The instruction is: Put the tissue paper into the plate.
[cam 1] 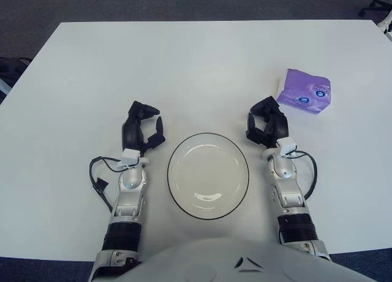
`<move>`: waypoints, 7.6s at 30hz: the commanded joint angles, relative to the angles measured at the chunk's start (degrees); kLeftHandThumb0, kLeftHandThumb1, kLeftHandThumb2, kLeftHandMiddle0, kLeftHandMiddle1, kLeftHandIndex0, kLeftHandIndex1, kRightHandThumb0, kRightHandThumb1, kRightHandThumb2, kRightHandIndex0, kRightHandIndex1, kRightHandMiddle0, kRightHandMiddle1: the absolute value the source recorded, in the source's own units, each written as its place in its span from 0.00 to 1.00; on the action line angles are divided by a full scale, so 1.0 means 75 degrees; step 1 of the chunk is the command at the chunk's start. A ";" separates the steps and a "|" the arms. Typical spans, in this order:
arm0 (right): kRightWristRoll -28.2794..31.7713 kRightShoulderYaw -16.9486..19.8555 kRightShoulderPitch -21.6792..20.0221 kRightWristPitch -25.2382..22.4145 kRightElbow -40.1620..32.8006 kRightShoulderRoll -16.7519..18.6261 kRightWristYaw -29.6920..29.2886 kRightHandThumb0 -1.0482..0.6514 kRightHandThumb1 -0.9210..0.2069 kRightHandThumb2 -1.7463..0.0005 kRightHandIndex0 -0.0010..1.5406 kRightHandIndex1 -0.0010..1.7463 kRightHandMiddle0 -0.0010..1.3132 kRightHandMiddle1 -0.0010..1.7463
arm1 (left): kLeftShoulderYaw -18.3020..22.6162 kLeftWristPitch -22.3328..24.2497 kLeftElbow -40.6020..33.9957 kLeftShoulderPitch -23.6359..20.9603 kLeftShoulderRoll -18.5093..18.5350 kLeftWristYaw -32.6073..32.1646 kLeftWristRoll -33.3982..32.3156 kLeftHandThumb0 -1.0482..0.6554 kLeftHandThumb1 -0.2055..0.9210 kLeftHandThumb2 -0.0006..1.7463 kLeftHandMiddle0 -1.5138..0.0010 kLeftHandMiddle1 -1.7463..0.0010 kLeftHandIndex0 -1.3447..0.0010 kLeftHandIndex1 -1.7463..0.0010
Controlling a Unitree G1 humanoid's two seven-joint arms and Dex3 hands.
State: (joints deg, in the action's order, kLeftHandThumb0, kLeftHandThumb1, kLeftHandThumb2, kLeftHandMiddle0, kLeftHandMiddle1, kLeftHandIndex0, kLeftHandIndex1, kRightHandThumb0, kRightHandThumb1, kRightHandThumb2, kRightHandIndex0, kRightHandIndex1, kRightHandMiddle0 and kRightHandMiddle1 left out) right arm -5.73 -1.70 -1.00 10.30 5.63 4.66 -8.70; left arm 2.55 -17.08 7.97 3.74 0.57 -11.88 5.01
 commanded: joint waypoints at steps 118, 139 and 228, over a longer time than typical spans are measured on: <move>-0.3327 -0.0012 -0.4328 0.2781 0.0966 -0.8467 0.4122 0.00 0.00 0.82 0.00 0.00 0.00 0.00 | -0.0273 0.0059 0.0888 0.0644 -0.0368 -0.0276 0.0200 0.37 0.66 0.60 0.51 0.00 0.68 0.00; -0.1817 -0.0386 -0.5284 0.1231 -0.0054 -0.8602 0.7582 0.14 0.45 0.55 0.00 0.00 0.00 0.00 | -0.0296 0.0150 0.0898 0.0604 -0.0438 -0.0320 0.0192 0.37 0.65 0.61 0.53 0.00 0.67 0.00; -0.4056 -0.0853 -0.3157 -0.0298 0.1010 -0.6795 0.2597 0.00 0.19 0.81 0.00 0.00 0.00 0.00 | 0.0006 -0.0032 0.0517 0.1092 -0.0336 0.0006 -0.0121 0.37 0.62 0.63 0.52 0.00 0.65 0.00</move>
State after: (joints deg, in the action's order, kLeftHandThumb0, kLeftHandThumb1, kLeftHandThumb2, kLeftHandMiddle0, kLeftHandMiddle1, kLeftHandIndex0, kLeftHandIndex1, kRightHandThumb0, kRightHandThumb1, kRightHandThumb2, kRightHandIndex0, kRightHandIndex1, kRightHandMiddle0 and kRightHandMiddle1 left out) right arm -35.42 -8.89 -27.74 9.76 16.56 -45.78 10.28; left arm 2.37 -19.08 5.80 5.78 -1.79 -12.63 4.31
